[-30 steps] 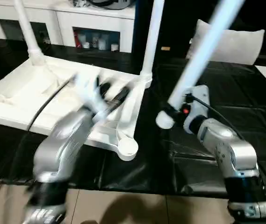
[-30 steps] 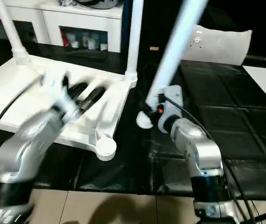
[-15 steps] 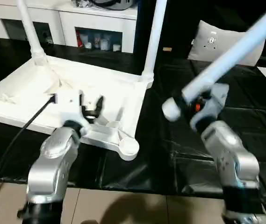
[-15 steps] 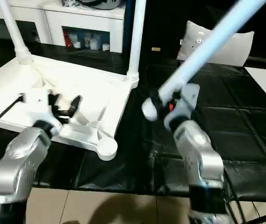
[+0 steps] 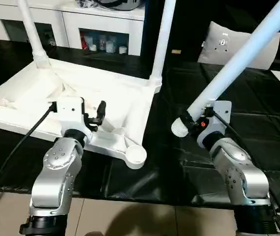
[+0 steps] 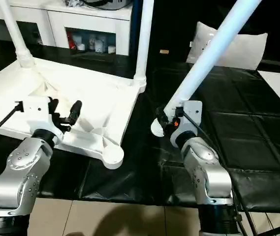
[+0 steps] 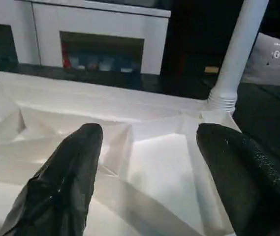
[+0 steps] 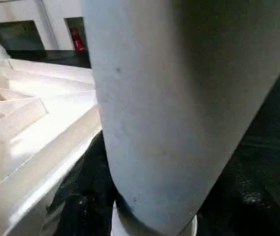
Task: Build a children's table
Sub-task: Pick table leg, then move to table
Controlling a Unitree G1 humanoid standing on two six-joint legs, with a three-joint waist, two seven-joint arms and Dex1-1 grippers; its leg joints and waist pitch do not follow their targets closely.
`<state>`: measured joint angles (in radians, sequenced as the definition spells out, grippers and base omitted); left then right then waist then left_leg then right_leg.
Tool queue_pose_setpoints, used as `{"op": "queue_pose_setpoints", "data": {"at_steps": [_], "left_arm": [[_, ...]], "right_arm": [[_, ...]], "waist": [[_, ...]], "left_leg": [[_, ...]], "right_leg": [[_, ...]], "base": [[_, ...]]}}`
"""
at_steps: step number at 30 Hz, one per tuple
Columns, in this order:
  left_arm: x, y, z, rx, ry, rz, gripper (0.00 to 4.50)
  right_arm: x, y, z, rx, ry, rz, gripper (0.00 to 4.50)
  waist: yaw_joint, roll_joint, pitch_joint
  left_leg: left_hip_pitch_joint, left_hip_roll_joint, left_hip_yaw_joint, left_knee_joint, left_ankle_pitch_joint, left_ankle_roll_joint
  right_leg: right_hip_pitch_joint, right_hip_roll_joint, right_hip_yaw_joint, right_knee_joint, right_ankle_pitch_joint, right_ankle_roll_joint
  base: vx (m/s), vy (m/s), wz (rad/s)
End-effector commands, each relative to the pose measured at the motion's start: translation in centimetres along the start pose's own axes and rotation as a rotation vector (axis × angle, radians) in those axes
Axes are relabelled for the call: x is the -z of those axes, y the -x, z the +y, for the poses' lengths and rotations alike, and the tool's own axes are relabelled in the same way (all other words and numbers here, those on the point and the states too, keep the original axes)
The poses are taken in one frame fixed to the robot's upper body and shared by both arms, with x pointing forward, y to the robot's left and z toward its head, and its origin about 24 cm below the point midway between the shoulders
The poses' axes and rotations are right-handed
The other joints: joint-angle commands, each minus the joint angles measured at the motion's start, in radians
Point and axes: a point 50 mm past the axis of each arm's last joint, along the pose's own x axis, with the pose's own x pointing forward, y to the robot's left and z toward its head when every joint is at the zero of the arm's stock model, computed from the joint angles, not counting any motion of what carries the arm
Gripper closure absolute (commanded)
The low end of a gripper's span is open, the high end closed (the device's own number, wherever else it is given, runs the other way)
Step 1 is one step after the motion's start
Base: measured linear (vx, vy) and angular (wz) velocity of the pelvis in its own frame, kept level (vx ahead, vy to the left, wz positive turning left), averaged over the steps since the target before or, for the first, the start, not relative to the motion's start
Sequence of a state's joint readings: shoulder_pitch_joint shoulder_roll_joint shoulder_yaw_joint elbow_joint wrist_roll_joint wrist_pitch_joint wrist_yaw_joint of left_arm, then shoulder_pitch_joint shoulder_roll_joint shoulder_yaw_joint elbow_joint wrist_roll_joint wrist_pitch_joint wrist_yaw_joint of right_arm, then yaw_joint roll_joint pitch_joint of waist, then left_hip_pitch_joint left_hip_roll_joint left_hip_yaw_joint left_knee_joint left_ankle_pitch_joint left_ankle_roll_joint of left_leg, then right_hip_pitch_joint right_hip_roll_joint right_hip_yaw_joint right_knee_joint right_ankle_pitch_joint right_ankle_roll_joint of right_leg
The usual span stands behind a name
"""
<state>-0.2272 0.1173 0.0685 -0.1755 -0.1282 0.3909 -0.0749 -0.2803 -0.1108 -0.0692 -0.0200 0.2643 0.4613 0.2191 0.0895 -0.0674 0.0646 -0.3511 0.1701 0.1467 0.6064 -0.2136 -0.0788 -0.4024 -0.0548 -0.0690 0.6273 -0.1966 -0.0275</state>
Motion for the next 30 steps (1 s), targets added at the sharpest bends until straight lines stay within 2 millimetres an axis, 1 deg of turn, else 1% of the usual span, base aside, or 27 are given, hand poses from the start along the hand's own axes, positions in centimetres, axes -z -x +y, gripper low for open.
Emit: {"op": "queue_pose_setpoints", "data": {"at_steps": [1, 2, 3, 4, 5, 6, 7, 8, 9, 10, 11, 12, 13, 14, 15, 17, 18, 19, 21, 22, 23, 25, 26, 27, 28, 29, 30], "left_arm": [[-0.05, -0.31, -0.33, -0.003, -0.008, 0.009, 0.98], [-0.05, -0.31, -0.33, -0.003, -0.008, 0.009, 0.98], [-0.02, -0.27, -0.21, -0.004, -0.008, 0.011, 0.98], [0.01, -0.24, -0.12, -0.005, -0.008, 0.013, 0.98], [0.08, -0.27, 0.05, -0.009, -0.009, 0.014, 0.98], [0.13, -0.30, 0.17, -0.010, -0.009, 0.015, 0.98], [0.13, -0.30, 0.17, -0.010, -0.009, 0.015, 0.98], [0.11, -0.58, 0.37, -0.021, -0.004, 0.012, 0.98], [0.11, -0.58, 0.37, -0.021, -0.004, 0.012, 0.98], [-0.03, -0.94, 0.17, -0.021, 0.001, 0.007, 0.98], [-0.07, -1.01, 0.03, -0.016, 0.001, 0.005, 0.98], [-0.08, -1.10, -0.23, -0.006, 0.000, 0.005, 0.98], [-0.06, -1.12, -0.34, -0.001, -0.002, 0.006, 0.98], [0.07, -1.02, -0.44, 0.004, -0.005, 0.009, 0.98], [0.13, -0.97, -0.47, 0.006, -0.006, 0.011, 0.98], [0.25, -0.86, -0.32, 0.004, -0.007, 0.015, 0.98], [0.25, -0.87, -0.31, 0.004, -0.007, 0.015, 0.98], [0.27, -0.88, -0.24, 0.003, -0.007, 0.015, 0.98], [0.29, -0.97, -0.08, -0.006, -0.005, 0.015, 0.98], [0.30, -1.02, -0.04, -0.011, -0.002, 0.014, 0.98], [0.33, -1.08, -0.09, -0.013, 0.001, 0.014, 0.98], [0.41, -1.14, -0.33, -0.011, 0.004, 0.016, 0.98], [0.47, -1.15, -0.51, -0.006, 0.004, 0.017, 0.98], [0.47, -1.15, -0.51, -0.006, 0.004, 0.017, 0.98], [0.48, -1.14, -0.56, -0.004, 0.001, 0.018, 0.98], [0.47, -1.11, -0.45, -0.006, -0.001, 0.018, 0.98], [0.46, -1.10, -0.30, -0.010, -0.002, 0.018, 0.98]], "right_arm": [[-0.37, 0.08, -0.35, 0.021, 0.012, -0.017, 2.63], [-0.37, 0.07, -0.37, 0.022, 0.012, -0.017, 2.63], [-0.39, 0.00, -0.55, 0.033, 0.008, -0.019, 2.63], [-0.40, -0.02, -0.60, 0.038, 0.005, -0.020, 2.63], [-0.36, 0.00, -0.59, 0.040, 0.004, -0.023, 2.63], [-0.33, 0.01, -0.58, 0.041, 0.004, -0.025, 2.63], [-0.33, 0.01, -0.58, 0.041, 0.004, -0.025, 2.63], [-0.31, -0.03, -0.43, 0.040, 0.004, -0.028, 2.63], [-0.31, -0.03, -0.43, 0.040, 0.004, -0.028, 2.63], [-0.58, -0.14, -0.22, 0.028, 0.025, -0.036, 2.63], [-0.60, -0.18, -0.18, 0.023, 0.031, -0.033, 2.63], [-0.59, -0.26, -0.15, 0.019, 0.056, -0.024, 2.63], [-0.54, -0.30, -0.15, 0.019, 0.071, -0.017, 2.63], [-0.39, -0.30, -0.26, 0.029, 0.057, -0.009, 2.63], [-0.34, -0.30, -0.31, 0.033, 0.049, -0.007, 2.63], [-0.33, -0.25, -0.45, 0.045, 0.024, -0.008, 2.63], [-0.33, -0.25, -0.46, 0.045, 0.023, -0.008, 2.63], [-0.34, -0.26, -0.47, 0.044, 0.019, -0.009, 2.63], [-0.30, -0.35, -0.32, 0.027, 0.030, -0.002, 2.63], [-0.31, -0.40, -0.20, 0.019, 0.035, -0.002, 2.63], [-0.44, -0.41, -0.14, 0.018, 0.032, -0.009, 2.63], [-0.60, -0.42, -0.21, 0.023, 0.039, -0.015, 2.63], [-0.60, -0.45, -0.28, 0.023, 0.045, -0.013, 2.63], [-0.60, -0.45, -0.28, 0.023, 0.045, -0.013, 2.63], [-0.60, -0.48, -0.32, 0.023, 0.049, -0.012, 2.63], [-0.65, -0.56, -0.25, 0.018, 0.051, -0.016, 2.63], [-0.69, -0.60, -0.21, 0.019, 0.057, -0.018, 2.63]], "waist": [[0.001, 0.013, -0.061], [0.002, 0.010, -0.062], [0.004, 0.026, -0.067], [0.009, 0.009, -0.071], [0.022, 0.002, -0.065], [0.030, -0.008, -0.066], [0.040, -0.008, -0.067], [0.055, 0.002, -0.066], [0.051, 0.016, -0.063], [0.044, 0.009, -0.060], [0.030, 0.029, -0.066], [0.014, 0.031, -0.074], [0.009, 0.029, -0.072], [0.005, 0.019, -0.067], [0.012, 0.020, -0.064], [0.016, 0.019, -0.062], [0.012, 0.027, -0.063], [0.005, 0.027, -0.064], [-0.025, 0.034, -0.060], [-0.034, 0.034, -0.059], [-0.051, 0.032, -0.054], [-0.069, 0.026, -0.054], [-0.073, 0.027, -0.055], [-0.080, 0.024, -0.057], [-0.078, 0.025, -0.056], [-0.076, 0.021, -0.059], [-0.069, 0.016, -0.058]], "left_leg": [[-0.004, 0.046, -0.009, -0.076, -0.135, 0.001], [-0.008, 0.044, -0.008, -0.075, -0.128, 0.010], [0.037, 0.042, 0.042, -0.042, -0.137, -0.020], [0.041, 0.030, 0.051, -0.040, -0.162, -0.053], [0.014, 0.013, 0.057, -0.039, -0.180, -0.065], [0.014, 0.003, 0.060, -0.019, -0.208, -0.043], [0.014, -0.003, 0.058, -0.001, -0.220, -0.028], [-0.026, 0.021, 0.003, 0.001, -0.128, 0.076], [0.004, 0.030, 0.011, 0.014, -0.121, 0.059], [-0.024, 0.031, -0.003, -0.011, -0.102, 0.090], [0.003, 0.044, 0.013, -0.034, -0.073, 0.126], [0.025, 0.039, 0.029, -0.044, -0.039, 0.177], [0.027, 0.036, 0.035, -0.045, -0.033, 0.201], [0.022, 0.035, 0.038, -0.043, -0.058, 0.233], [0.025, 0.038, 0.029, -0.033, -0.093, 0.236], [0.019, 0.042, 0.015, -0.034, -0.117, 0.224], [0.025, 0.042, 0.014, -0.047, -0.113, 0.223], [0.025, 0.038, 0.017, -0.058, -0.106, 0.228], [0.049, 0.024, 0.029, -0.090, -0.139, 0.250], [0.050, 0.019, 0.030, -0.099, -0.165, 0.251], [0.043, 0.016, 0.032, -0.115, -0.223, 0.238], [0.028, 0.011, 0.030, -0.127, -0.315, 0.200], [0.025, 0.008, 0.029, -0.126, -0.369, 0.164], [0.013, 0.008, 0.019, -0.120, -0.403, 0.143], [0.013, 0.009, 0.018, -0.117, -0.421, 0.130], [0.019, 0.011, 0.015, -0.101, -0.431, 0.115], [0.008, 0.021, 0.001, -0.078, -0.411, 0.120]], "right_leg": [[0.054, -0.081, 0.060, -0.087, -0.227, -0.072], [0.059, -0.090, 0.064, -0.087, -0.223, -0.078], [0.012, -0.061, 0.110, -0.120, -0.280, -0.055], [0.018, -0.047, 0.120, -0.100, -0.281, -0.059], [0.039, -0.038, 0.154, -0.098, -0.295, -0.063], [0.043, -0.045, 0.193, -0.106, -0.331, -0.070], [0.048, -0.056, 0.224, -0.116, -0.354, -0.084], [0.089, -0.154, 0.218, -0.122, -0.283, -0.153], [0.053, -0.123, 0.234, -0.128, -0.275, -0.198], [0.075, -0.124, 0.201, -0.114, -0.232, -0.224], [0.047, -0.100, 0.158, -0.101, -0.174, -0.247], [0.037, -0.077, 0.128, -0.086, -0.113, -0.257], [0.032, -0.073, 0.120, -0.084, -0.095, -0.261], [0.036, -0.096, 0.122, -0.097, -0.125, -0.262], [0.040, -0.130, 0.137, -0.116, -0.184, -0.259], [0.051, -0.155, 0.144, -0.132, -0.240, -0.242], [0.047, -0.141, 0.129, -0.128, -0.236, -0.224], [0.046, -0.127, 0.116, -0.123, -0.221, -0.212], [0.017, -0.067, 0.063, -0.099, -0.202, -0.163], [0.012, -0.055, 0.050, -0.094, -0.201, -0.151], [0.014, -0.052, 0.030, -0.089, -0.207, -0.127], [0.026, -0.070, 0.020, -0.092, -0.226, -0.094], [0.031, -0.090, 0.027, -0.102, -0.236, -0.076], [0.046, -0.113, 0.035, -0.115, -0.248, -0.055], [0.047, -0.126, 0.039, -0.124, -0.263, -0.045], [0.045, -0.154, 0.053, -0.140, -0.266, -0.045], [0.059, -0.202, 0.075, -0.162, -0.273, -0.047]], "base": [[0.000, 0.000, 0.00], [0.000, 0.000, 0.00], [0.000, 0.000, 0.00], [-0.003, 0.011, -0.25], [0.000, 0.028, -0.53], [0.006, 0.064, -0.71], [0.010, 0.056, -0.46], [-0.002, 0.093, -0.18], [-0.008, 0.057, -0.01], [-0.012, 0.115, -0.05], [-0.012, 0.120, 0.02], [-0.012, 0.120, 0.02], [-0.021, 0.133, 0.09], [-0.028, 0.140, 0.08], [-0.028, 0.140, 0.08], [-0.033, 0.147, 0.10], [-0.034, 0.150, 0.09], [-0.034, 0.154, 0.04], [-0.034, 0.159, 0.04], [-0.039, 0.163, 0.06], [-0.044, 0.156, 0.03], [-0.047, 0.145, 0.01], [-0.050, 0.109, -0.05], [-0.050, 0.109, -0.05], [-0.048, 0.087, -0.05], [-0.040, 0.070, -0.02], [-0.040, 0.070, -0.02]]}}
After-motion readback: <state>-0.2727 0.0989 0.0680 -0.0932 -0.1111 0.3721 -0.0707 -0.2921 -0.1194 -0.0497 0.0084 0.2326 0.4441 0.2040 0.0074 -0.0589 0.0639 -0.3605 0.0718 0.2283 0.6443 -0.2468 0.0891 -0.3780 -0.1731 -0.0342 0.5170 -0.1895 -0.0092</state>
